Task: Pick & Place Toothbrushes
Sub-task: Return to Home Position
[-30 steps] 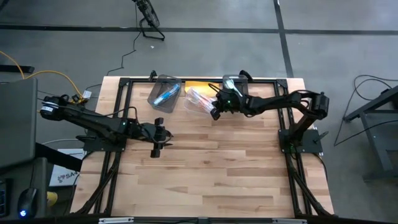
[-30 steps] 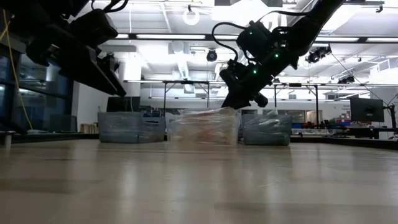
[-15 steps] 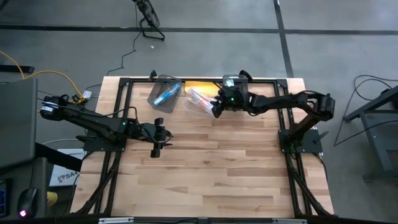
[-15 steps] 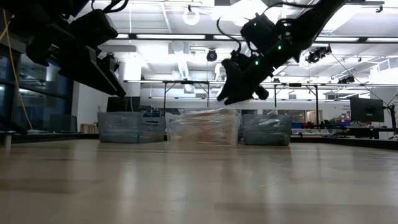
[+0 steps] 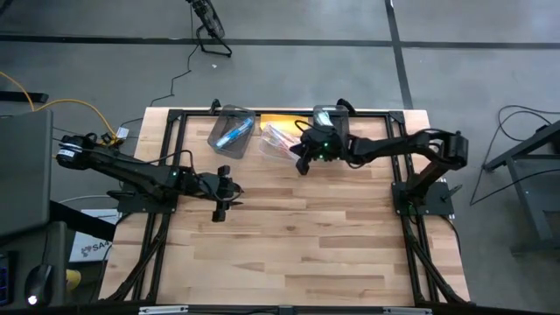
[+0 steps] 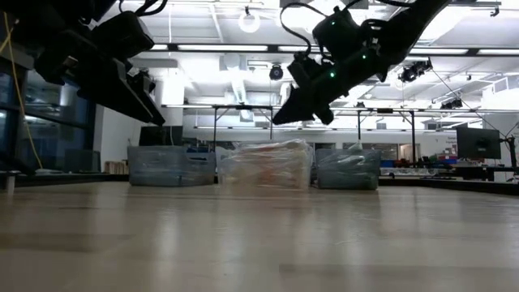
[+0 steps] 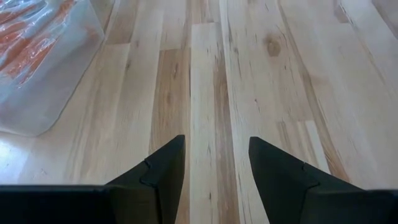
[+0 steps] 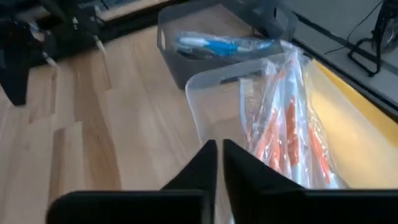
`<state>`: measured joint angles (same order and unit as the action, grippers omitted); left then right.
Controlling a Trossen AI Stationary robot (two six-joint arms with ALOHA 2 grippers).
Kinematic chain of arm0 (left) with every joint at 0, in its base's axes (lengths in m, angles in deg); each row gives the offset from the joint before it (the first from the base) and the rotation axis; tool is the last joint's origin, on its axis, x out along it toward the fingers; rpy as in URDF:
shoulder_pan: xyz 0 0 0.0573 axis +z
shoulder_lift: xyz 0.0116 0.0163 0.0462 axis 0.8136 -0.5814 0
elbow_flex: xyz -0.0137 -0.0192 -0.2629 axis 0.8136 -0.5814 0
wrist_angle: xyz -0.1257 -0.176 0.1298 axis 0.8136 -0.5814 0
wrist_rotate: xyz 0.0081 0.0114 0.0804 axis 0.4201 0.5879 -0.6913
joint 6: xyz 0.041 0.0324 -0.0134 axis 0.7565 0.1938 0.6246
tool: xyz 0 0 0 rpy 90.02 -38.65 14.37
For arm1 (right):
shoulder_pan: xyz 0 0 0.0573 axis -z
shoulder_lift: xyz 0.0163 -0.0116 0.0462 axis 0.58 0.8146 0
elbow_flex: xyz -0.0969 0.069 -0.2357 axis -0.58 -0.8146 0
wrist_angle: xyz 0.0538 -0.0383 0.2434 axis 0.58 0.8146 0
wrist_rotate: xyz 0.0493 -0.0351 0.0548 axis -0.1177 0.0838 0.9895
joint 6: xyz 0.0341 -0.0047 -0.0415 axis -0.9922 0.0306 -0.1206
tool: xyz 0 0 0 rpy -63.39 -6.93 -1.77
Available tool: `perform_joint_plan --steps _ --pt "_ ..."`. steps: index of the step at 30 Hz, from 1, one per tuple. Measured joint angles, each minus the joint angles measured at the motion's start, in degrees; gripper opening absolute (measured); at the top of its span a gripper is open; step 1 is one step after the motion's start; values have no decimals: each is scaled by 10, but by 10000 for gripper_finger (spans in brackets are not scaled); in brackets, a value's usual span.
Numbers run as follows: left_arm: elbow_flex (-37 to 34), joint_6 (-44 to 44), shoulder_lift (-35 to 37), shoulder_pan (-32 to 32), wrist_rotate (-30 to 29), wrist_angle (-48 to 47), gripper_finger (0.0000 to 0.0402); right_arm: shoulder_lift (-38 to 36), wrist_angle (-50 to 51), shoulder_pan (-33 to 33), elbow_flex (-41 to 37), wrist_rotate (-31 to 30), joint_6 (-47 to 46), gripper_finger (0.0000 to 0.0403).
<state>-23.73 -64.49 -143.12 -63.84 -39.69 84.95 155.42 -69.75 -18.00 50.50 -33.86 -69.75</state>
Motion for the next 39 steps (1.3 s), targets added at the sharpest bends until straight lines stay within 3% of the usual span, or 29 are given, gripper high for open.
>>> perform_joint_plan --steps 4,11,20,33,39 --pt "0 -1 0 0 0 1 171 11 2 1 0 -35 1 3" --pt "0 -9 0 0 0 0 171 33 10 17 0 6 -17 2" --pt "0 -11 0 0 0 -4 171 74 6 33 0 -8 -56 2" --pt "0 -22 0 0 0 1 171 70 -19 22 0 5 -55 2" --pt "0 -21 13 0 -4 0 170 28 3 14 0 6 -56 2"
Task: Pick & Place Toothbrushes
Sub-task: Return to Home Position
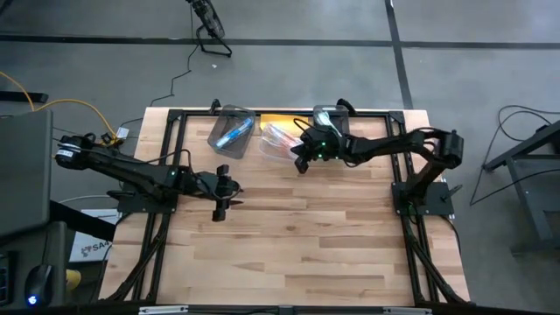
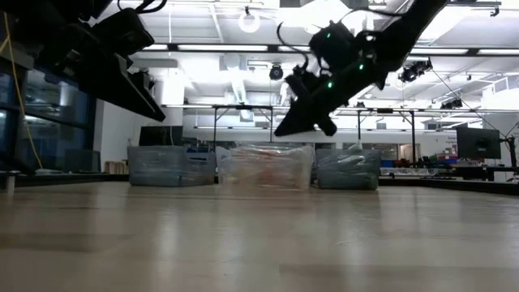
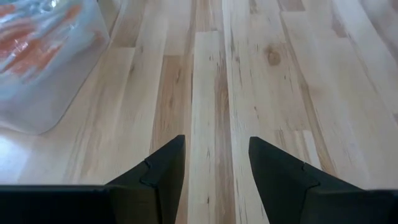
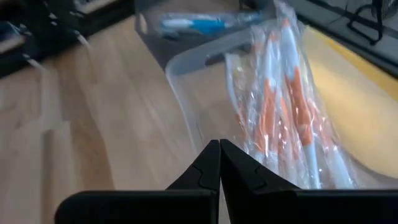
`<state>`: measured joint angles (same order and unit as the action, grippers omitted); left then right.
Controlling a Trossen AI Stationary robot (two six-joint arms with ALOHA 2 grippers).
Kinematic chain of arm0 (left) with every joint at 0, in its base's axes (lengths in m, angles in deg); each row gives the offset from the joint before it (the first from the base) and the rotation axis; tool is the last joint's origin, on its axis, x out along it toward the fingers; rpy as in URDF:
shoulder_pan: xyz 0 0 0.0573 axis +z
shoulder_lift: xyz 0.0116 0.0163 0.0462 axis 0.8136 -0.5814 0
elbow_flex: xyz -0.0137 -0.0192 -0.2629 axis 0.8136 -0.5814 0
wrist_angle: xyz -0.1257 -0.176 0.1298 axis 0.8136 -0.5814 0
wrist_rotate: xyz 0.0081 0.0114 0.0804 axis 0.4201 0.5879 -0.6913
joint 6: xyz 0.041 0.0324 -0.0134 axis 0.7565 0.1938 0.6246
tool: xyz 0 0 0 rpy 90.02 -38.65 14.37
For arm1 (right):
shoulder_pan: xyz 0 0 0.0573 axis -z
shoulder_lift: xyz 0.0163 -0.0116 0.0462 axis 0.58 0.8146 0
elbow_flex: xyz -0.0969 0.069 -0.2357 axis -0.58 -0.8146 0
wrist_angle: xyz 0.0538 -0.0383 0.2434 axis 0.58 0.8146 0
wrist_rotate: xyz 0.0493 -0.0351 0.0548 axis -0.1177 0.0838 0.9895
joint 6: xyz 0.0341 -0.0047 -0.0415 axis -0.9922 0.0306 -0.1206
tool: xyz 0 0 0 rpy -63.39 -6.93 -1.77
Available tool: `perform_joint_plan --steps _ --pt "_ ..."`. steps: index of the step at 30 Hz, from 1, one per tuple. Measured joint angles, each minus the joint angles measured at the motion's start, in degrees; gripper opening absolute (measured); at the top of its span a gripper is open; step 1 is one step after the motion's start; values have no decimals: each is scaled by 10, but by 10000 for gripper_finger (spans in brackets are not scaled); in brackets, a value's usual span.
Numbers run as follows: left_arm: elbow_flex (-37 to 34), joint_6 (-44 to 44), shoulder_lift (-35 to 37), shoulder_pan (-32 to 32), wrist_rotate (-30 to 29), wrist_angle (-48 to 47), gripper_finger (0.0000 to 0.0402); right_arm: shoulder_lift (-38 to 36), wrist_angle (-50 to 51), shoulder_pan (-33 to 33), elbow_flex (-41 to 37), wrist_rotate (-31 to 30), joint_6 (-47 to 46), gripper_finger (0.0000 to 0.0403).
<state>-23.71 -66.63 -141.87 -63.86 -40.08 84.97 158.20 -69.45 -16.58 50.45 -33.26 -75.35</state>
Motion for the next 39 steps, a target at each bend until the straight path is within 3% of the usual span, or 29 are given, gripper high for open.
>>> perform_joint_plan --steps 11,17,23,31,39 --pt "0 3 47 0 -47 -9 170 -138 59 -49 0 25 47 2" --pt "-5 9 88 0 -85 -14 170 -214 146 -105 0 40 82 2" --pt "-59 -13 157 0 -132 -9 170 -256 164 -199 -52 -69 80 2" --pt "-143 -21 273 0 -133 41 170 -257 -13 -316 -164 -139 38 2" --pt "-182 -4 359 0 -182 31 170 -282 -231 -373 -304 -216 8 2"
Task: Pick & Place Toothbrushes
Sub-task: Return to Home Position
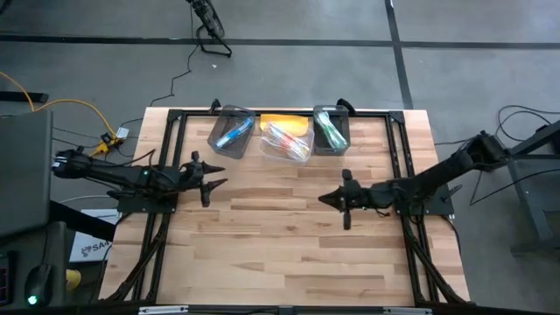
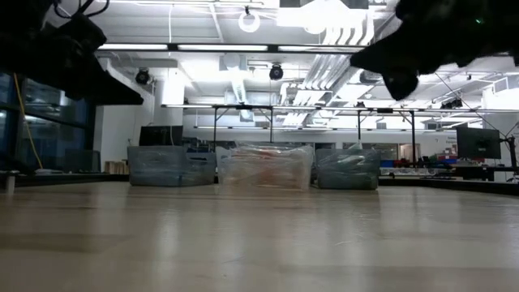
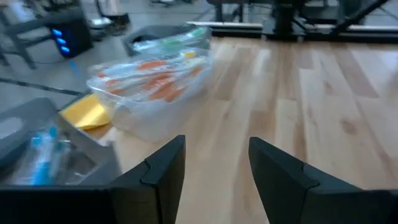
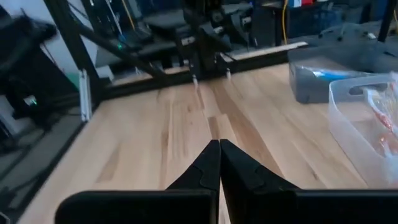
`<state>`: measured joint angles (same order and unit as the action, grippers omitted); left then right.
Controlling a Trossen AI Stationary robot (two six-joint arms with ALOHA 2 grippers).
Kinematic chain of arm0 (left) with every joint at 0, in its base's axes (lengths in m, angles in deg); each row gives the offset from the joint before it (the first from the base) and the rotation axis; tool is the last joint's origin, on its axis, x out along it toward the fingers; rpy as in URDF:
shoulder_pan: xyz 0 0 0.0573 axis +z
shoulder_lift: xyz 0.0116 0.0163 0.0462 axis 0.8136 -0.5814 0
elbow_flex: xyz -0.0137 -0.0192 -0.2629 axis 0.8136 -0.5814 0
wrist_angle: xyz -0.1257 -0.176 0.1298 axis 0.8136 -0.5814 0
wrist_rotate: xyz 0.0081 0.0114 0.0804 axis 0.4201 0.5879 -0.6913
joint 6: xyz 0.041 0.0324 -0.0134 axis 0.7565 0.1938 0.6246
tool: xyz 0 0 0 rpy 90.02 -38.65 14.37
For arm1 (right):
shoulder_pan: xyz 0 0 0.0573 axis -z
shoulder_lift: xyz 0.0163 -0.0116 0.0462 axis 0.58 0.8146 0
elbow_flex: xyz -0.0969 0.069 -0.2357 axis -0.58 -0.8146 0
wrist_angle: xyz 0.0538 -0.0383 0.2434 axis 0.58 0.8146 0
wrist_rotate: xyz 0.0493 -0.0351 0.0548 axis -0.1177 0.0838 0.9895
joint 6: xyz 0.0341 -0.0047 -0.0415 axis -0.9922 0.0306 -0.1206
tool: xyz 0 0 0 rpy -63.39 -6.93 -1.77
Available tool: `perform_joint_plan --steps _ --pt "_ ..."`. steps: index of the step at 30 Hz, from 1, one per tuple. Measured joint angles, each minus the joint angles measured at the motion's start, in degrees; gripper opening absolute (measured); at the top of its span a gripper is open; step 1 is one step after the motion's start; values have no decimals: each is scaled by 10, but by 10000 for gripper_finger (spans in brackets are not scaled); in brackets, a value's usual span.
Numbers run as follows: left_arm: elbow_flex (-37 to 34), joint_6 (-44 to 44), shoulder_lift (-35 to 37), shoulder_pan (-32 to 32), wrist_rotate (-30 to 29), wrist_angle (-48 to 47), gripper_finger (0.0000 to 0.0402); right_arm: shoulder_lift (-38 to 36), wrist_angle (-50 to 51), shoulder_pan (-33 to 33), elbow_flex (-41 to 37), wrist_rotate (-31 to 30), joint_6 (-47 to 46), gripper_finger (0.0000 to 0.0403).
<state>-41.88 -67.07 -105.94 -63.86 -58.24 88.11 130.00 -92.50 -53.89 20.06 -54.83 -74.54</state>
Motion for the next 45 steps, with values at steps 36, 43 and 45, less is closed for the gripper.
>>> perform_joint_plan --steps 36,43,45 --pt "-6 30 206 0 -85 -205 170 -581 291 2 -174 -36 52 2" --pt "-5 13 199 0 60 -219 170 -583 290 2 -174 -36 36 2" --pt "-5 -23 198 0 173 -226 170 -583 290 2 -174 -37 38 2"
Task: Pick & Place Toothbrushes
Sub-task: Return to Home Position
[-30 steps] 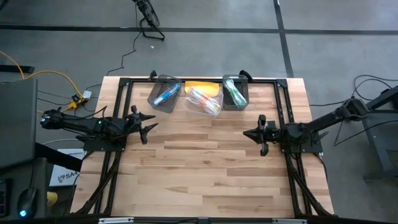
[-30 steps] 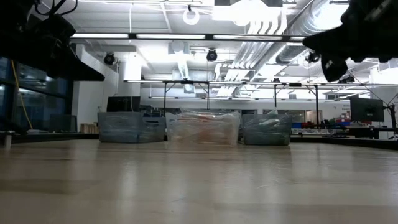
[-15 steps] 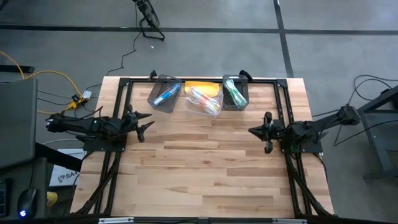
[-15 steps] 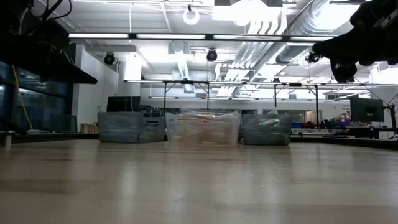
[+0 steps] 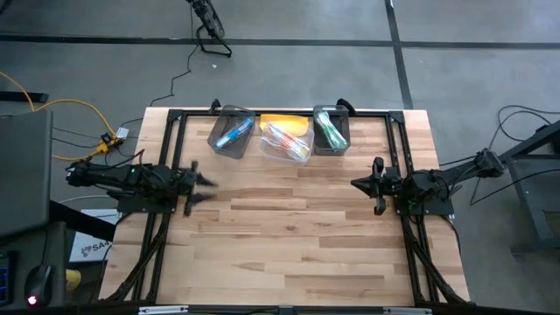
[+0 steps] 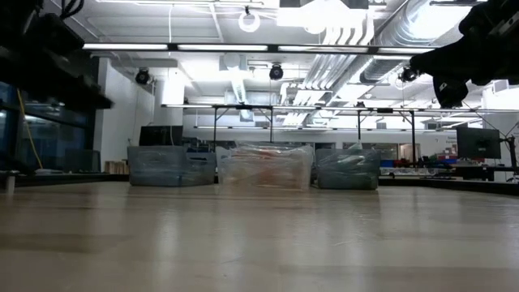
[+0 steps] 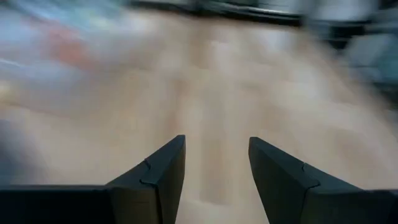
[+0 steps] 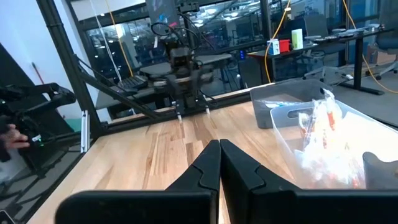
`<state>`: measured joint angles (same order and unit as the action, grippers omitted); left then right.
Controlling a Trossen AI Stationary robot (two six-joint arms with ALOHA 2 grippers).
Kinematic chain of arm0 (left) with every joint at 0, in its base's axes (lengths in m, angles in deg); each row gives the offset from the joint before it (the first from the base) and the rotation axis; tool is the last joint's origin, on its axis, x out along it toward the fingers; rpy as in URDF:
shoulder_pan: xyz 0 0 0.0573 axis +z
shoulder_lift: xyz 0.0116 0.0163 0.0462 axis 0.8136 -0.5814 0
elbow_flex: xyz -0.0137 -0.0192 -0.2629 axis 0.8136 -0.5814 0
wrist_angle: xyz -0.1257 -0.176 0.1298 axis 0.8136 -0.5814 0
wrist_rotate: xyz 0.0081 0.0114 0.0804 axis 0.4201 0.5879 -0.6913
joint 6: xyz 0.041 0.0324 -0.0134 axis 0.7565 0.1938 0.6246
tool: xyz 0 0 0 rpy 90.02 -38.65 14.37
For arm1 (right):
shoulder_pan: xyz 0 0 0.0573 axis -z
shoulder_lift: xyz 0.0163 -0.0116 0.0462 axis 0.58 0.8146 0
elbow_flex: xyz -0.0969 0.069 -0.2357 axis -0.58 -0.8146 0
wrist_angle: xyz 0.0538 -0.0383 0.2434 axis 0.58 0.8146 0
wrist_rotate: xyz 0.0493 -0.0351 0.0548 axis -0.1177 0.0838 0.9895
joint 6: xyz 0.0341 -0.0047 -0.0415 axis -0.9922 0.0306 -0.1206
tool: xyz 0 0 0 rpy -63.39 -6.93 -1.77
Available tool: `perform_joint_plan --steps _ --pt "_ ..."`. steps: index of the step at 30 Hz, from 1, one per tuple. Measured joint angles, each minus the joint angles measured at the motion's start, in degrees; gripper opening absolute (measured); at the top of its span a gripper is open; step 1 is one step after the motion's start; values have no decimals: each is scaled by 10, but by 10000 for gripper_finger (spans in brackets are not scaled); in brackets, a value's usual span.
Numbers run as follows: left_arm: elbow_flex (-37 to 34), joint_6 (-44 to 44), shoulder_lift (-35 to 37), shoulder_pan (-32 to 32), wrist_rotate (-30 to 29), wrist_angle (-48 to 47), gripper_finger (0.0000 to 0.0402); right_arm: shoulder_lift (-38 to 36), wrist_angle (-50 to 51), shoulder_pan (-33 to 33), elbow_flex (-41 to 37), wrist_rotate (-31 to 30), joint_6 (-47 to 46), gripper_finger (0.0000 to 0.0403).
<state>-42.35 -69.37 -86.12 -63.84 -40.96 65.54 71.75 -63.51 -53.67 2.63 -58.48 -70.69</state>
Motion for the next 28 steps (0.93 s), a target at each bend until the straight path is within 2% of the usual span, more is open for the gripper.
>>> perform_joint_plan --steps 3,6,28 --pt "1 -81 -3 0 157 -14 171 0 0 0 0 0 1 2" --pt "0 -78 -4 0 233 -1 171 0 0 0 0 0 1 2" --pt "3 -78 -4 0 233 -2 171 0 0 0 0 0 1 2"
